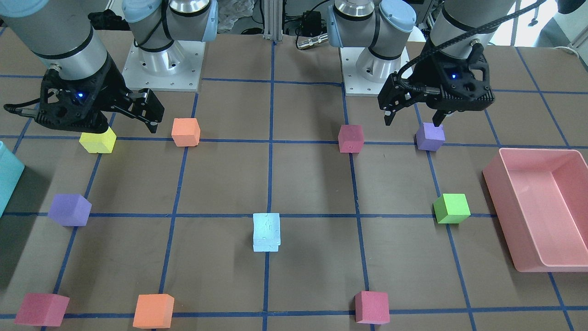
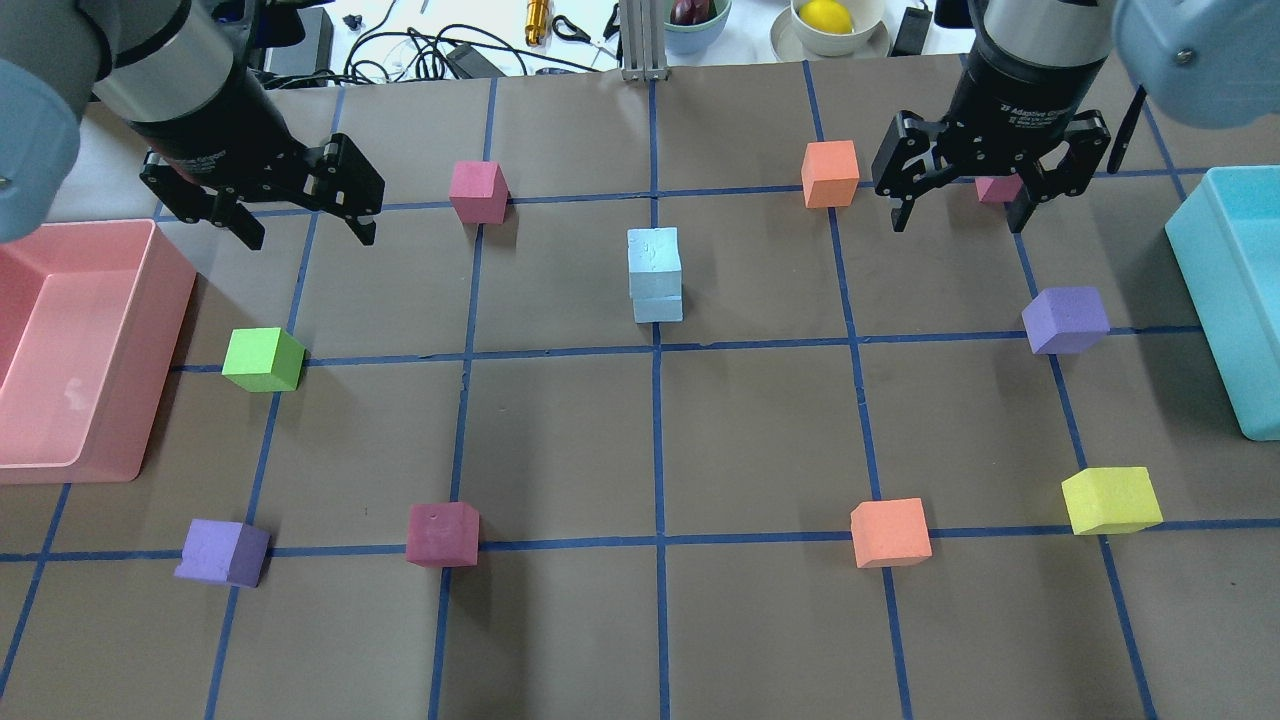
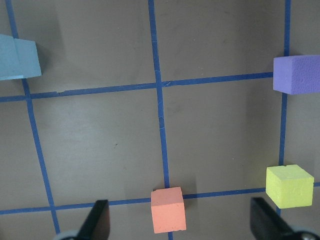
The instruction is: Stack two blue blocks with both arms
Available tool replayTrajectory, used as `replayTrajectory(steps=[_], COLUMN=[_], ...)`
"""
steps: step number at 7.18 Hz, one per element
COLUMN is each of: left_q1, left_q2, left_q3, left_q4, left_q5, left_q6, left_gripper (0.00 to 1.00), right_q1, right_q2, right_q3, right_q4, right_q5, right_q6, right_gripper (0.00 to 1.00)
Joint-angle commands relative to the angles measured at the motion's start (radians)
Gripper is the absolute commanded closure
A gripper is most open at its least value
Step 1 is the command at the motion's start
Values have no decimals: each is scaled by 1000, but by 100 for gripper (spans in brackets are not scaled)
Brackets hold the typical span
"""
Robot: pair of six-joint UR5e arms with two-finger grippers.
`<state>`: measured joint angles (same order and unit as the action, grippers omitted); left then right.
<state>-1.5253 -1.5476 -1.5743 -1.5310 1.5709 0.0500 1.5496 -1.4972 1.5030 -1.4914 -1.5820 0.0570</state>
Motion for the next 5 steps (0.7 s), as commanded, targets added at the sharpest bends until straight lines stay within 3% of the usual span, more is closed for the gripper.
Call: replayTrajectory(steps=[1, 5], left_q1=[2, 2], left_q2=[9, -5], left_q3=[-6, 4], left_q4=[22, 32], left_q5=[3, 1], left_q6=[1, 1], left_gripper=[0, 0], right_q1=[0, 0], right_q2=[-1, -3], right_q3=[3, 3], right_q4=[-1, -1], right_q5=[0, -10], right_q6=[-2, -6], right_gripper=[0, 0])
